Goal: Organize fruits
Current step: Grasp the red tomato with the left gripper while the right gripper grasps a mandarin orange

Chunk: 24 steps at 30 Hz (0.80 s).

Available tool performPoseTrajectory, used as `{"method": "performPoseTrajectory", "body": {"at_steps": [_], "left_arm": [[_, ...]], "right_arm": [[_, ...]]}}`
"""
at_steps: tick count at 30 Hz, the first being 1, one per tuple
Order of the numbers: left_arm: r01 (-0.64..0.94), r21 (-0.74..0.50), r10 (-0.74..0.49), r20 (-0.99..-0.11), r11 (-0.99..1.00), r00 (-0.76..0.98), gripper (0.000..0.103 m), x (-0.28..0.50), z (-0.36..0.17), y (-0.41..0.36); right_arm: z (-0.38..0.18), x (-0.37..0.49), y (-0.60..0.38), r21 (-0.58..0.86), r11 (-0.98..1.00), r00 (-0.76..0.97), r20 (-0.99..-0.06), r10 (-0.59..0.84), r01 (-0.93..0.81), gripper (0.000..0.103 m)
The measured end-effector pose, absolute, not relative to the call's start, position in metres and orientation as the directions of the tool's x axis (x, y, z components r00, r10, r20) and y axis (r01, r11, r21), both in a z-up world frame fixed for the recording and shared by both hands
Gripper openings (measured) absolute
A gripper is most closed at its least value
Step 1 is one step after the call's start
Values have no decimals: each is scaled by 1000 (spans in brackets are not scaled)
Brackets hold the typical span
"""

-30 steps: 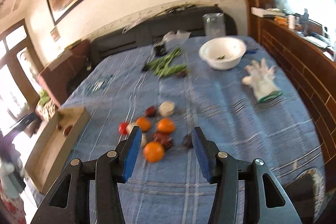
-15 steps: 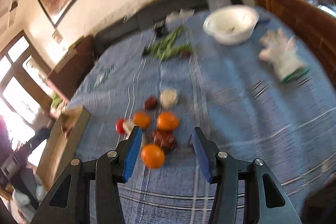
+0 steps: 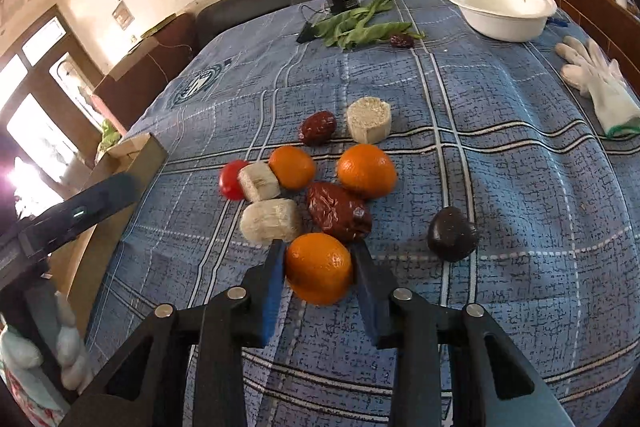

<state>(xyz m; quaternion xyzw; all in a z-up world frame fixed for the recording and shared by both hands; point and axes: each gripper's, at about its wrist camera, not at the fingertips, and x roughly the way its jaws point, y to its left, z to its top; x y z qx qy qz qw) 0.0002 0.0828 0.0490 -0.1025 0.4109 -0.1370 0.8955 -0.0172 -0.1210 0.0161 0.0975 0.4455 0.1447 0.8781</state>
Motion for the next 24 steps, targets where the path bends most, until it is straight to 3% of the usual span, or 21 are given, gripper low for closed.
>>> {"method": "performPoseTrajectory", "body": {"at_steps": [6, 12, 15, 17, 20, 24], "left_arm": [[183, -308, -355, -722, 934, 594, 71, 28, 30, 68], [170, -366, -395, -726, 915, 563, 66, 45, 11, 63], [214, -370, -425, -721, 904, 548, 44, 44, 11, 60], [211, -344, -402, -724, 915, 560, 43, 41, 15, 60], [189, -225, -294, -717, 956, 631, 31, 26, 29, 64], [188, -257, -317, -698, 948, 642, 31, 23, 29, 80]], "right_arm": [[16, -21, -134, 286, 951, 583, -755, 301, -120, 35], [14, -19, -138, 316, 942, 577, -752, 320, -110, 35], [14, -18, -137, 317, 942, 576, -752, 320, -110, 36], [14, -20, -137, 322, 940, 575, -751, 323, -108, 36], [14, -21, -138, 331, 938, 575, -750, 326, -101, 36], [15, -21, -137, 320, 942, 578, -752, 317, -100, 36]]}}
